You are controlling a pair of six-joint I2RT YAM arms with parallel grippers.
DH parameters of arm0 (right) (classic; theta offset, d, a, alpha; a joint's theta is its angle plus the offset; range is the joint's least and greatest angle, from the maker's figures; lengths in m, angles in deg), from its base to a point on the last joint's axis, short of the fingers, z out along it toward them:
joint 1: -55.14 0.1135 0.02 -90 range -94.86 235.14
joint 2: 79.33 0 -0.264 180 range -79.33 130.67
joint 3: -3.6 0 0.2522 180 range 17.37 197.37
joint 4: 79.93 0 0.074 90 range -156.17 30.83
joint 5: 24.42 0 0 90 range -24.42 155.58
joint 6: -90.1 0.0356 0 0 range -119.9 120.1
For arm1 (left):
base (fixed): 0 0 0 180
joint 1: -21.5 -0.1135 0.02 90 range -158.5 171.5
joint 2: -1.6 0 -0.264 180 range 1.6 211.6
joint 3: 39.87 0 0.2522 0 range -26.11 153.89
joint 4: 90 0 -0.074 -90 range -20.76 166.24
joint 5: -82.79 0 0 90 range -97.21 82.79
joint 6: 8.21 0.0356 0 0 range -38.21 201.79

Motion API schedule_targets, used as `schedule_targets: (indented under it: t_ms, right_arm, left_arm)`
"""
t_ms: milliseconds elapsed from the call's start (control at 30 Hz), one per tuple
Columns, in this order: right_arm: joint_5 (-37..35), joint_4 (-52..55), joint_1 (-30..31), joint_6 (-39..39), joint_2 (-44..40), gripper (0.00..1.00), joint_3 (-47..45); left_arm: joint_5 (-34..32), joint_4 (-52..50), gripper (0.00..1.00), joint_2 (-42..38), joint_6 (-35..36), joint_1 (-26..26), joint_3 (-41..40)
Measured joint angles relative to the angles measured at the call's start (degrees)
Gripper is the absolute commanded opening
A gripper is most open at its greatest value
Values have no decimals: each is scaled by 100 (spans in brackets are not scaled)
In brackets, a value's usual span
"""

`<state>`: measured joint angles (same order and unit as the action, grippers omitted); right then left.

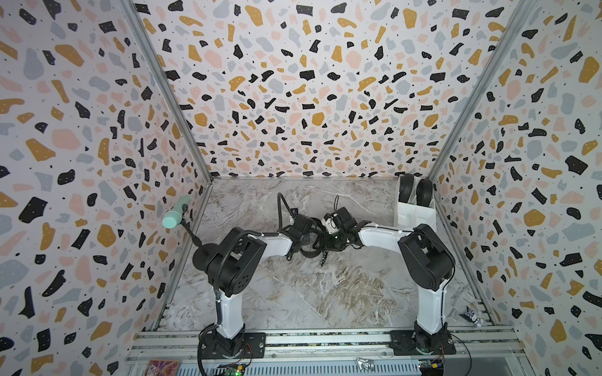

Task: Place the belts into the storage roll
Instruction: Roll the belt at the center of the board.

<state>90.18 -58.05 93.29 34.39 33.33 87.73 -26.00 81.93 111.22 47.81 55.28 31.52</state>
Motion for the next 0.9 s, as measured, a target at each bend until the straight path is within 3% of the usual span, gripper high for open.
schedule_targets:
  t_ms: [233,433,633,900]
  right_arm:
    - [35,535,-111,-210,-365,74,-201]
    - [74,1176,-723,-793,-538,75,-11]
    - [-129,1469,-1224,-1257,-385,74,566]
    - [-262,1648,-1200,-1650,490,72,1353]
  left_arm:
    - [192,-33,13,72,212,-2,114]
    - [501,-9,24,361,553,13,525]
    - [610,-120,26,389,737,15,619]
    - [623,-267,28,435,796,20,741]
